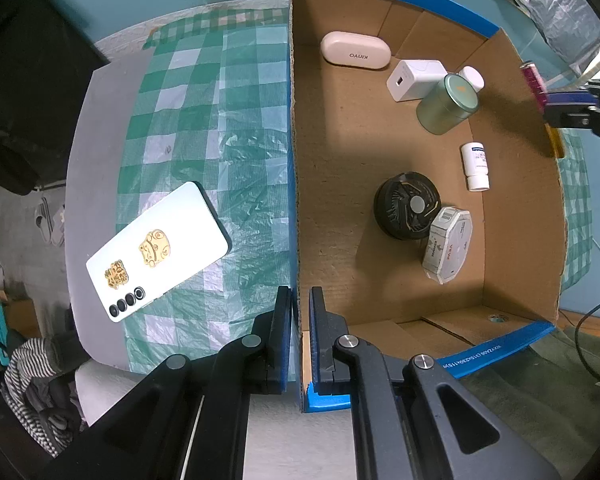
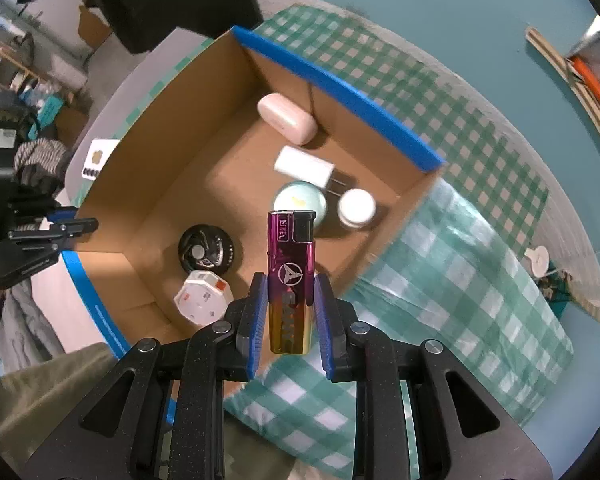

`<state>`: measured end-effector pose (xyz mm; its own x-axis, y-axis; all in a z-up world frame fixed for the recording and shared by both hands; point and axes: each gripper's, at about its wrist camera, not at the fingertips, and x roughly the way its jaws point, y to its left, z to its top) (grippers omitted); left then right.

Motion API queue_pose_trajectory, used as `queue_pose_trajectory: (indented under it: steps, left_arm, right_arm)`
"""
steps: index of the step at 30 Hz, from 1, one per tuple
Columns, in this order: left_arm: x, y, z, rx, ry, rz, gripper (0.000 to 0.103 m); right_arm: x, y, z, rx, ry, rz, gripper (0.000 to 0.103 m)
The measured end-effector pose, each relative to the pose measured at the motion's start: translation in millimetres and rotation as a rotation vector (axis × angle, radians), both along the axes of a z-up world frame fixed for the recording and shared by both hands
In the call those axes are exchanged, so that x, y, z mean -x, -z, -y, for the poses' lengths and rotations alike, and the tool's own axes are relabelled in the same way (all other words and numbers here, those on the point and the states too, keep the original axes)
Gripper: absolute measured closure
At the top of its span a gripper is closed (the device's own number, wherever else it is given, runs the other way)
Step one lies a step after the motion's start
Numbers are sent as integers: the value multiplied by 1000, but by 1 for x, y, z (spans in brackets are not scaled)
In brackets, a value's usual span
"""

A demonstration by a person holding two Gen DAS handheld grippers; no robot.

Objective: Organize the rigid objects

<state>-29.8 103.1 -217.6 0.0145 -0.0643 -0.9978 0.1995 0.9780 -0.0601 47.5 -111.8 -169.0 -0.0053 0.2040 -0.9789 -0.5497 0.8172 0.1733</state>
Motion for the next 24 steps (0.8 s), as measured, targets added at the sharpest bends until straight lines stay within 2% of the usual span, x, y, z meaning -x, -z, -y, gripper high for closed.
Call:
queue_pose_trajectory:
  steps: [8, 18, 20, 24]
  left_arm:
    - [-1, -1, 0, 1, 1, 2, 96]
    - [-2, -2, 1, 0, 5, 2, 96]
    - [-2, -2, 1, -1, 6, 3, 96]
    - [-3, -3, 1, -4, 11, 4, 96]
  right_arm:
    - [0, 25, -22, -2, -32, -37, 81]
    - [-1, 27, -25, -6, -12, -43, 80]
    - [0, 25, -23, -7, -1, -40, 71]
    - [3, 19, -17, -15, 23, -33, 61]
